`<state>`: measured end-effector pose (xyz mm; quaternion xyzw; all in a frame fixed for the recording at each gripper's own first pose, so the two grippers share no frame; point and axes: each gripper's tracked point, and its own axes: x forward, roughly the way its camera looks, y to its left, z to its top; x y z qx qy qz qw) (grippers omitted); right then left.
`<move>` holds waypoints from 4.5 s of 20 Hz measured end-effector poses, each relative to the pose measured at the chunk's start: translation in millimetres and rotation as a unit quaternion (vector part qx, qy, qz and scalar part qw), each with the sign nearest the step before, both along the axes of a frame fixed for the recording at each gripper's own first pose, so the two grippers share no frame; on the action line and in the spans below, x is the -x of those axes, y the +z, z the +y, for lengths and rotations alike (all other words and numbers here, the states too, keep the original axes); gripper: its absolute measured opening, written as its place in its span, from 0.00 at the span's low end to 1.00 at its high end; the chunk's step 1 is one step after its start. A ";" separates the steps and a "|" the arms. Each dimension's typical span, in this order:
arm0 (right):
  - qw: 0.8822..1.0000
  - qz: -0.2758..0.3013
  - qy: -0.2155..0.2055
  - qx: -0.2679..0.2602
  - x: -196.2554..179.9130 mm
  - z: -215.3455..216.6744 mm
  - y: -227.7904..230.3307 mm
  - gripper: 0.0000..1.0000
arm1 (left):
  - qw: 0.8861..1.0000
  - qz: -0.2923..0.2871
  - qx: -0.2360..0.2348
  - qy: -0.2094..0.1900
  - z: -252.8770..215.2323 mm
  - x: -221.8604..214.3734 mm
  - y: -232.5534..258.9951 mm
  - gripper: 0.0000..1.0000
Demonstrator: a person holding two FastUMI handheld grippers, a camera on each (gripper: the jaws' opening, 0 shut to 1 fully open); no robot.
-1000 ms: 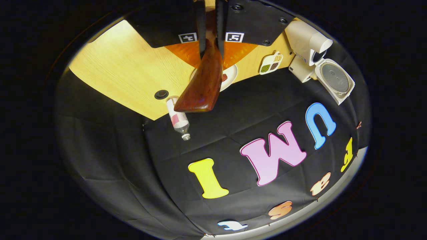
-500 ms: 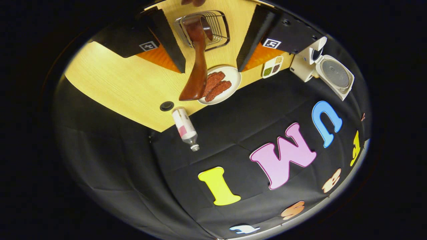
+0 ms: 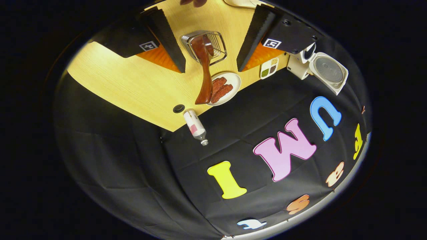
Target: Close the left gripper, press the button to open the rice cooker; take a wooden spoon from the chopstick holder with the right hand, scoop a spoonful of rice and pour it into the rice cooker, then put the wooden spoon back into the chopstick holder.
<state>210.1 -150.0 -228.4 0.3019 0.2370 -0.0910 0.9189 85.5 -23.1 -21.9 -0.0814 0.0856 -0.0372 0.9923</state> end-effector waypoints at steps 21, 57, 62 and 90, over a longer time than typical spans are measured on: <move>0.980 -0.093 0.136 0.107 159.0 157.6 139.0 0.98 | 0.986 -0.107 -0.020 0.125 133.3 -273.1 143.6 0.95; 0.984 -0.068 0.127 0.106 201.7 124.4 133.6 0.98 | 0.989 0.081 -0.009 0.120 26.2 -212.8 -69.6 0.99; 0.982 -0.062 0.139 0.109 201.6 129.6 131.4 0.98 | 0.985 0.110 -0.051 0.123 4.9 -209.8 -97.3 1.00; 0.981 -0.074 0.144 0.106 202.8 138.7 143.3 0.98 | 0.991 0.100 0.008 0.094 -4.4 -184.3 -92.2 0.95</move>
